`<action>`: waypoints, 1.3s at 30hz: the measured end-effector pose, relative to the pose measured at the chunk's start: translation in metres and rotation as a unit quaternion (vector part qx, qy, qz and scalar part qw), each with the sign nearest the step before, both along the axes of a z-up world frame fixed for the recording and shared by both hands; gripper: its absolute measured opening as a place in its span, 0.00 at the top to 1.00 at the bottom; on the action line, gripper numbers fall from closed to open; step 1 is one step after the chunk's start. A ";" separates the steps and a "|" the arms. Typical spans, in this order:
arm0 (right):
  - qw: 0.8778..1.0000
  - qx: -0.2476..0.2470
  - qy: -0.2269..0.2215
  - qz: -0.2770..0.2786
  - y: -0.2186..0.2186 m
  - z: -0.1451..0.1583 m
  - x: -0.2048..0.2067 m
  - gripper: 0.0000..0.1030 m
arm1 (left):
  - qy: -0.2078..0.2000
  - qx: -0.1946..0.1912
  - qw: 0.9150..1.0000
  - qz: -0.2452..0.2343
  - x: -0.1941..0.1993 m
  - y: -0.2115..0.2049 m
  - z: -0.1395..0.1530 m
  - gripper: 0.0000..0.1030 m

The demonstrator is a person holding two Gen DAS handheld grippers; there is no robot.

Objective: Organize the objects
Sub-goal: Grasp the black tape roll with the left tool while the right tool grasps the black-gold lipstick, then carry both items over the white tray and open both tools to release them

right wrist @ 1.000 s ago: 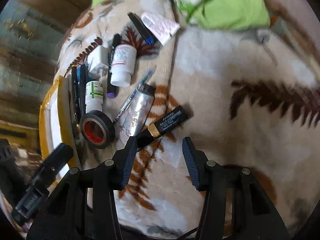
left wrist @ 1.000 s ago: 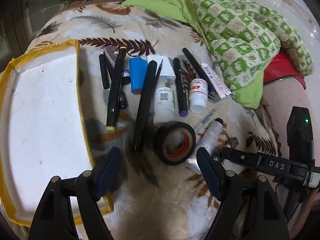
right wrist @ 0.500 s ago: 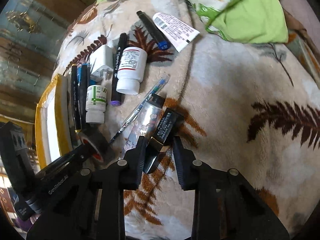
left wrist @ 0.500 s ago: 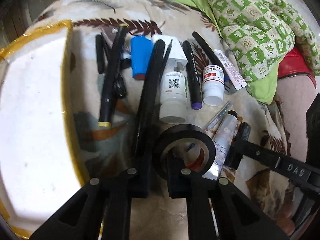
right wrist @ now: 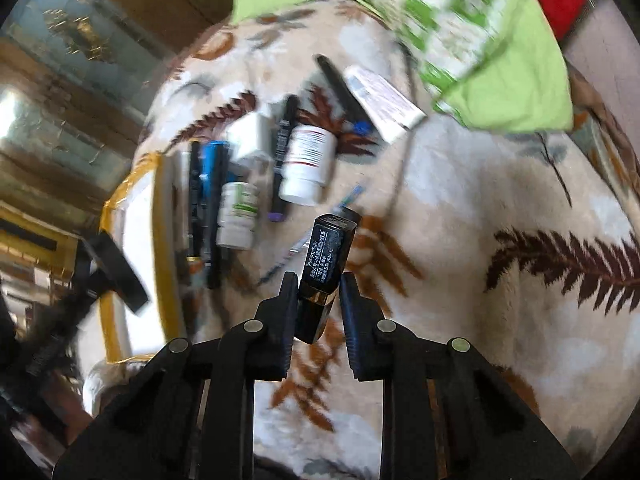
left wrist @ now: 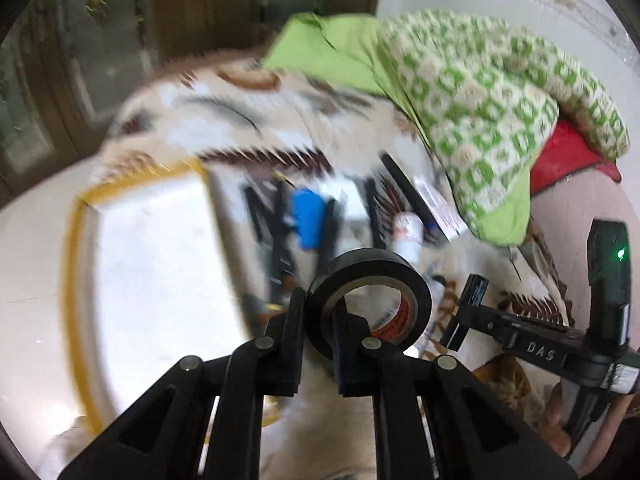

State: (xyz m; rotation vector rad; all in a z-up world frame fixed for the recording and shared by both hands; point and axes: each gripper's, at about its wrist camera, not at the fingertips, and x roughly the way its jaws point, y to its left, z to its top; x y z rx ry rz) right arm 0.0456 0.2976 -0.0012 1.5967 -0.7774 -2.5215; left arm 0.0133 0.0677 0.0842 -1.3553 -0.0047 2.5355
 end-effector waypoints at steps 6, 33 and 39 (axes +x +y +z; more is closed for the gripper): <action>0.998 -0.025 0.040 0.048 -0.035 0.024 -0.001 0.80 | 0.043 -0.047 0.996 0.060 0.019 -0.046 0.034 0.90; 0.978 0.000 0.011 0.206 -0.189 0.003 -0.058 0.80 | -0.047 -0.059 0.982 0.176 -0.003 -0.131 -0.049 0.90; 0.973 0.025 0.000 0.232 -0.206 -0.010 -0.065 0.80 | -0.071 -0.057 0.979 0.183 -0.012 -0.136 -0.067 0.90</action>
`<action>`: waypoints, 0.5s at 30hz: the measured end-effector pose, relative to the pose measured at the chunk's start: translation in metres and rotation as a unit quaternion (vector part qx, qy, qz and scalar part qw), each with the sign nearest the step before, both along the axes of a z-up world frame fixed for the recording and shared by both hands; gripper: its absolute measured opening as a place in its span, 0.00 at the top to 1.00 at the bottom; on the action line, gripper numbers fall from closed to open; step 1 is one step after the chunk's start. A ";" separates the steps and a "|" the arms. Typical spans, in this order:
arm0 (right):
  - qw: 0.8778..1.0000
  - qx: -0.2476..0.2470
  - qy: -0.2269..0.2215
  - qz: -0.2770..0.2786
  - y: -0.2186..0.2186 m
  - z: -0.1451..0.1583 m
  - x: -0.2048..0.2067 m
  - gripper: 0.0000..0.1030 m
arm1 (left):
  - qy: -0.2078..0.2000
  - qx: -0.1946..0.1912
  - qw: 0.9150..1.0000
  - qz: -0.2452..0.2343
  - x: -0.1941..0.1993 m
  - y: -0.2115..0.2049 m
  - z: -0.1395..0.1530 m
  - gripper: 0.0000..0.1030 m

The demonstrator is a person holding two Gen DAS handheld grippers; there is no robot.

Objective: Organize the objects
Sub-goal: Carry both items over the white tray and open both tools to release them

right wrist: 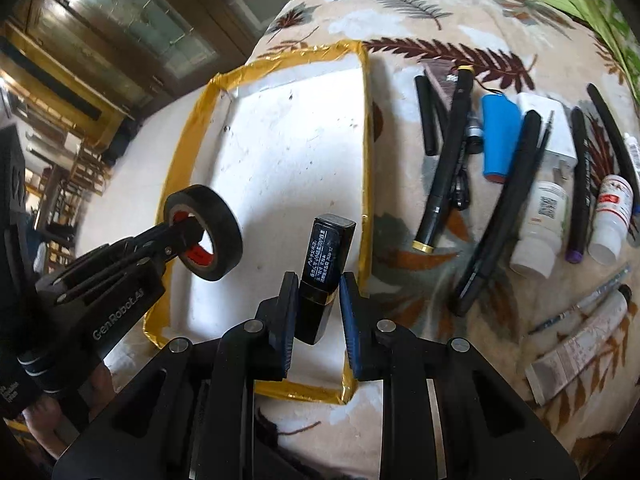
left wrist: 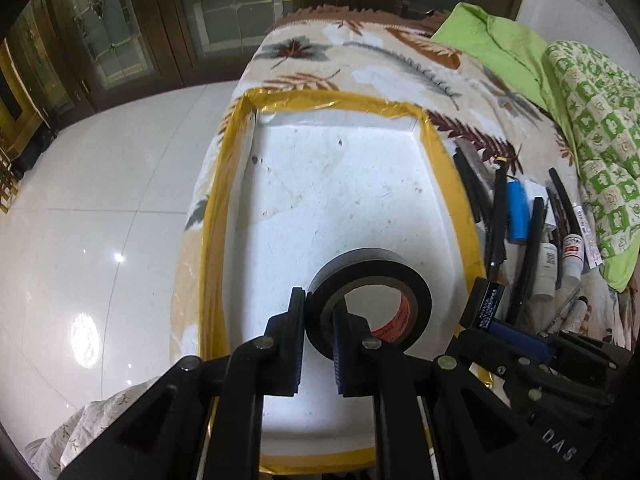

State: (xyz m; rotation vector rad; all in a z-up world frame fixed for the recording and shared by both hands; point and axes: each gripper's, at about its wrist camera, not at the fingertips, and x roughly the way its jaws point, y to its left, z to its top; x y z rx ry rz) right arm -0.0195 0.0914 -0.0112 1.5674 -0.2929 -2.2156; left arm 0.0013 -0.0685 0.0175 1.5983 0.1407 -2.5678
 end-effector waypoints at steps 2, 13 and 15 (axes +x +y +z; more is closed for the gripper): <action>1.000 0.009 -0.003 0.006 -0.004 -0.004 -0.003 0.80 | -0.007 0.001 1.000 0.005 -0.003 -0.002 -0.005 0.90; 0.999 0.036 0.004 0.030 -0.022 -0.016 -0.014 0.80 | -0.039 -0.010 0.999 0.024 -0.019 -0.005 -0.034 0.90; 0.999 0.037 -0.001 0.030 -0.024 -0.019 -0.016 0.80 | -0.038 -0.016 0.999 0.024 -0.019 -0.003 -0.035 0.90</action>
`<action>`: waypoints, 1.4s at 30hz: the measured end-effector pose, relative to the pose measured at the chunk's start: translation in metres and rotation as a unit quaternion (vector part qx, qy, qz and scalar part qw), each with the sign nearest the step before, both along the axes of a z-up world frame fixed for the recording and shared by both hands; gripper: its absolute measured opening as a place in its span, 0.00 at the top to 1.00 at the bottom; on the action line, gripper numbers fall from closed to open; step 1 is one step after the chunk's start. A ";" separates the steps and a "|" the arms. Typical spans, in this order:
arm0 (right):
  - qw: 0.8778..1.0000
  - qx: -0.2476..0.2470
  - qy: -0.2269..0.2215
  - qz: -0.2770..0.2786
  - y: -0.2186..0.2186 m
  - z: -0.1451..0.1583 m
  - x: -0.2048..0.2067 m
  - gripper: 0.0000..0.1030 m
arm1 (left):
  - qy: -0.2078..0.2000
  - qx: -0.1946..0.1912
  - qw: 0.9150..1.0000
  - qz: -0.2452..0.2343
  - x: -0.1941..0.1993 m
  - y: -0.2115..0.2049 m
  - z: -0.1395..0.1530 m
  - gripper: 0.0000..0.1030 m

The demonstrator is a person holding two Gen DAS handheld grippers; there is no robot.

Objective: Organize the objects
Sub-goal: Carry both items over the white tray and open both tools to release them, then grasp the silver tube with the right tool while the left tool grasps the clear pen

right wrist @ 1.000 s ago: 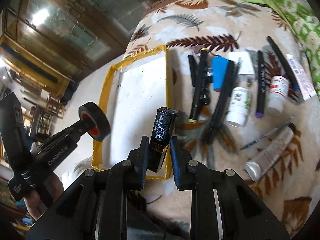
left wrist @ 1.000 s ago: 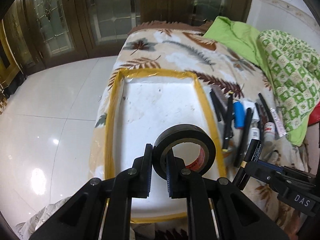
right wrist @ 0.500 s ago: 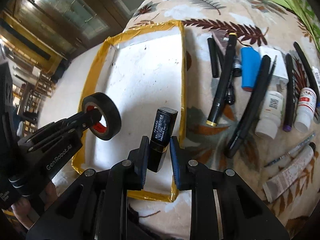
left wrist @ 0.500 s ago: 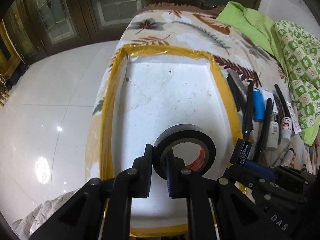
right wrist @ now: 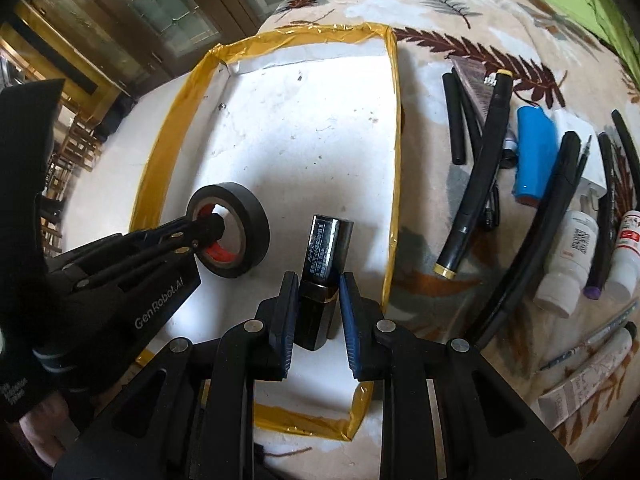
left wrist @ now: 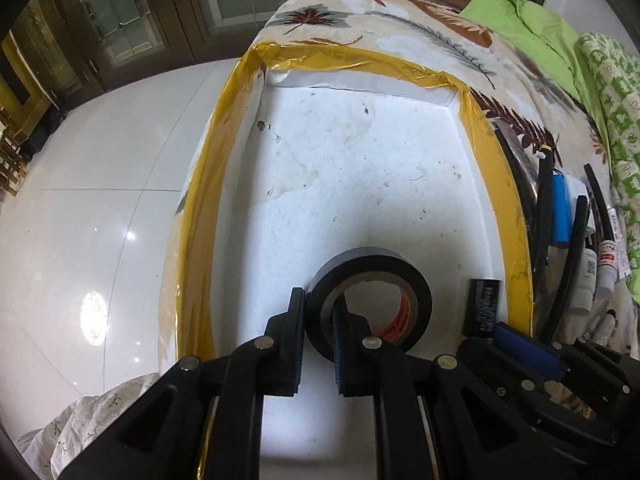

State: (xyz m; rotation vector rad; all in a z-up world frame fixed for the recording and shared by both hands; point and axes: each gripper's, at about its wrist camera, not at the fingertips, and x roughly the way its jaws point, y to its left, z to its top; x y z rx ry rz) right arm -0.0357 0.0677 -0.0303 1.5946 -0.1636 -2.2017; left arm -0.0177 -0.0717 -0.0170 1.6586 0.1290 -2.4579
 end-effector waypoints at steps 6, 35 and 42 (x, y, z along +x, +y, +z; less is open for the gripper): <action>1.000 -0.002 -0.008 0.002 -0.003 -0.007 -0.005 0.80 | -0.003 -0.004 1.000 0.001 -0.004 -0.001 -0.003 0.89; 0.995 -0.095 -0.028 -0.027 0.020 0.011 -0.019 0.53 | 0.084 0.045 0.995 0.031 -0.006 -0.010 0.028 0.57; 0.992 -0.116 -0.008 -0.053 0.073 0.033 -0.002 0.53 | 0.113 -0.014 0.993 0.004 0.017 0.012 0.053 0.51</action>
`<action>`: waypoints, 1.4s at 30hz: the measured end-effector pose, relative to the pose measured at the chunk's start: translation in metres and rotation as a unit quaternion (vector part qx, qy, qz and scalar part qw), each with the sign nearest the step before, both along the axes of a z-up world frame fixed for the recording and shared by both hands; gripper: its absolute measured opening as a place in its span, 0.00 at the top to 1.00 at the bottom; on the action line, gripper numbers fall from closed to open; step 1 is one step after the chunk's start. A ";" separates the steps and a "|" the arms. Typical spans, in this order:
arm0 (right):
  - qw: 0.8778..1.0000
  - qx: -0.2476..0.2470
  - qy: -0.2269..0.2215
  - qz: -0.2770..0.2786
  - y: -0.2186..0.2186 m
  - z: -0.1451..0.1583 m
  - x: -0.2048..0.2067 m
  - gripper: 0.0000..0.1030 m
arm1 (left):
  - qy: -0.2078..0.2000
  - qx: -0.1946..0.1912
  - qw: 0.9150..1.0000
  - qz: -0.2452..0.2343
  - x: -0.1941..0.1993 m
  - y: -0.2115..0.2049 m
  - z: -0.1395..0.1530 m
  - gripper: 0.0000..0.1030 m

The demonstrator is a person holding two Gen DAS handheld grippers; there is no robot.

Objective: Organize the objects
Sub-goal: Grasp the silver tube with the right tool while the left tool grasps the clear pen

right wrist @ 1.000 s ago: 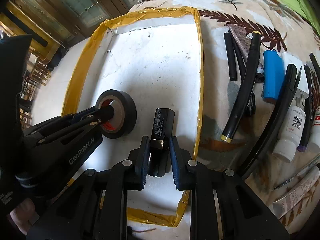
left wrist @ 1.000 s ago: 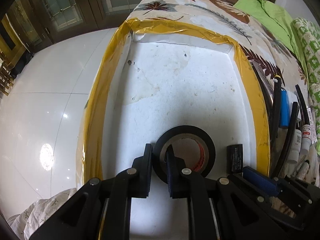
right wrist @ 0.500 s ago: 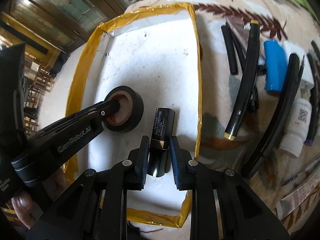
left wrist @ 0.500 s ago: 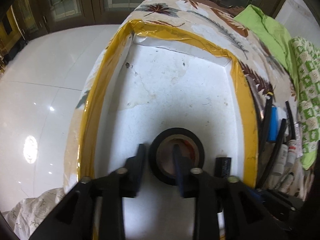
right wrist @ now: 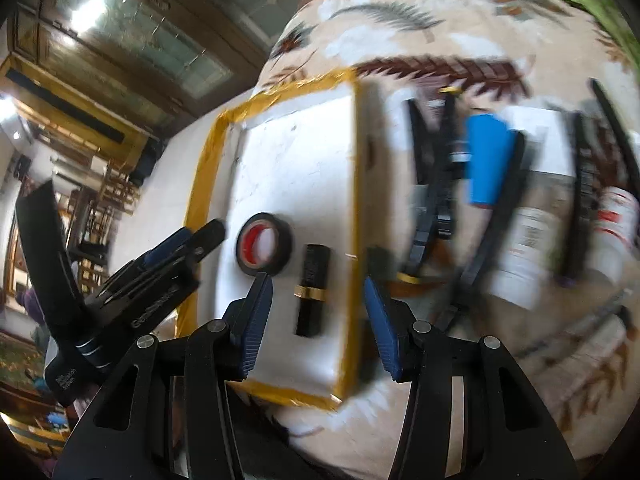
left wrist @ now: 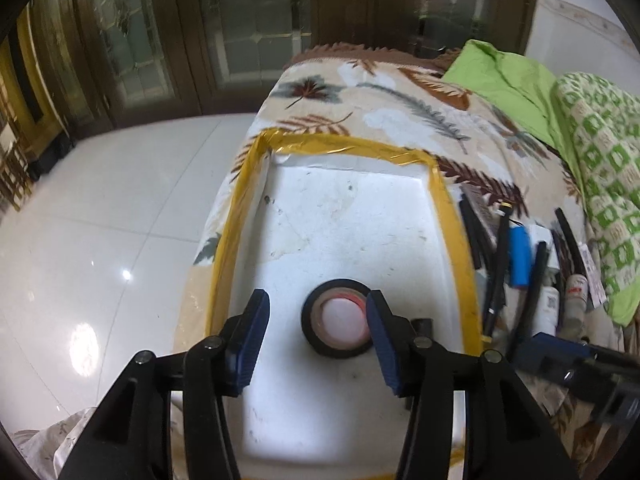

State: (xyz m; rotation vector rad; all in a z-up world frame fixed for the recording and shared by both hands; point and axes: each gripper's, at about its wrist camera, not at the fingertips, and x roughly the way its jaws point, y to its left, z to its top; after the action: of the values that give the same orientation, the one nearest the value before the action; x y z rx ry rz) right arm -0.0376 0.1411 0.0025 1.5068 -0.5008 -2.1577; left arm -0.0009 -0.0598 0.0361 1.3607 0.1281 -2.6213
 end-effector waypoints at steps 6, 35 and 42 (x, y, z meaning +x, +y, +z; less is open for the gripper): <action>0.998 0.037 -0.024 -0.045 0.055 -0.007 0.024 0.53 | 0.011 0.004 1.000 -0.024 0.015 0.020 0.013 0.51; 0.988 0.077 -0.067 -0.118 0.116 -0.055 0.054 0.56 | 0.008 -0.049 0.997 -0.060 0.039 0.074 0.019 0.50; 0.987 0.085 -0.063 -0.122 0.117 -0.059 0.049 0.71 | -0.003 -0.050 0.997 -0.061 0.037 0.077 0.013 0.50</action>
State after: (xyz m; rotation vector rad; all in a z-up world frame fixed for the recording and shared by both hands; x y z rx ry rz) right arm 0.0112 0.2580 -0.0567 1.7639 -0.5832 -2.3504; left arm 0.0359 0.0169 0.0492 1.3833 -0.0896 -2.6820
